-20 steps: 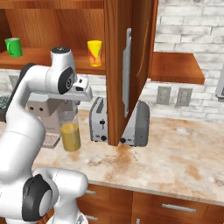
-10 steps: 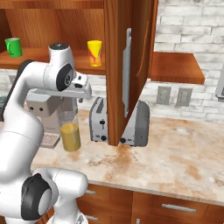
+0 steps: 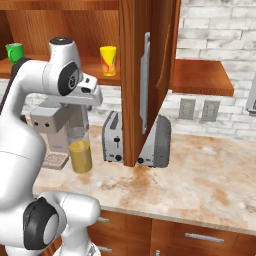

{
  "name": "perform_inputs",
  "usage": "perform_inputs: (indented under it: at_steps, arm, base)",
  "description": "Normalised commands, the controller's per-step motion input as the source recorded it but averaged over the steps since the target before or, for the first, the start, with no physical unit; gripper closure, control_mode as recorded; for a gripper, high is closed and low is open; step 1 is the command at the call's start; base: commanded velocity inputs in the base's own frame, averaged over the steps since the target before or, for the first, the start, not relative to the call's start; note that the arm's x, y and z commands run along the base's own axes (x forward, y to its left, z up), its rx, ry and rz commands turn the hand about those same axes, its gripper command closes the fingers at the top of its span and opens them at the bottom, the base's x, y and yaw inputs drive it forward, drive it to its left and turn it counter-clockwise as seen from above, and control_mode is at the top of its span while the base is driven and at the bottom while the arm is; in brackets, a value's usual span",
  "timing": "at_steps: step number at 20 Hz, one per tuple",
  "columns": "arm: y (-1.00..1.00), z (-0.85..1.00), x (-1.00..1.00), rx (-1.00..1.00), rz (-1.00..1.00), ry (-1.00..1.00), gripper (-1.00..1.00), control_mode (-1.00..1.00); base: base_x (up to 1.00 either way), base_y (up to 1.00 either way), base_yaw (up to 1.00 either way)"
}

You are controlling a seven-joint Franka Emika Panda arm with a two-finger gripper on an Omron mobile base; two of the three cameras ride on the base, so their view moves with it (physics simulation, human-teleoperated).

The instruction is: There is a tray on the dining counter. Grab the cup, mug, and pitcher and place them on the tray. The pitcher may be placed next to the tray if it cannot fit the tray.

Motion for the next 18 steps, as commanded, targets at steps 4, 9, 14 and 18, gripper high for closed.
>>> perform_inputs:
  at_steps: [4,9,14,18]
  arm:
    - [0.0,0.28,-0.25,0.0,-0.02,0.0,-1.0,-1.0]
    - [0.0,0.25,-0.3,0.0,-0.04,0.0,-1.0,-1.0]
    - [0.0,0.23,-0.33,0.0,-0.05,0.0,-1.0,-1.0]
    - [0.0,0.19,-0.35,0.03,-0.07,0.0,-1.0,-1.0]
  base:
    - [0.0,0.0,0.0]
    - [0.0,0.0,0.0]
    - [0.0,0.0,0.0]
    - [0.0,0.0,0.0]
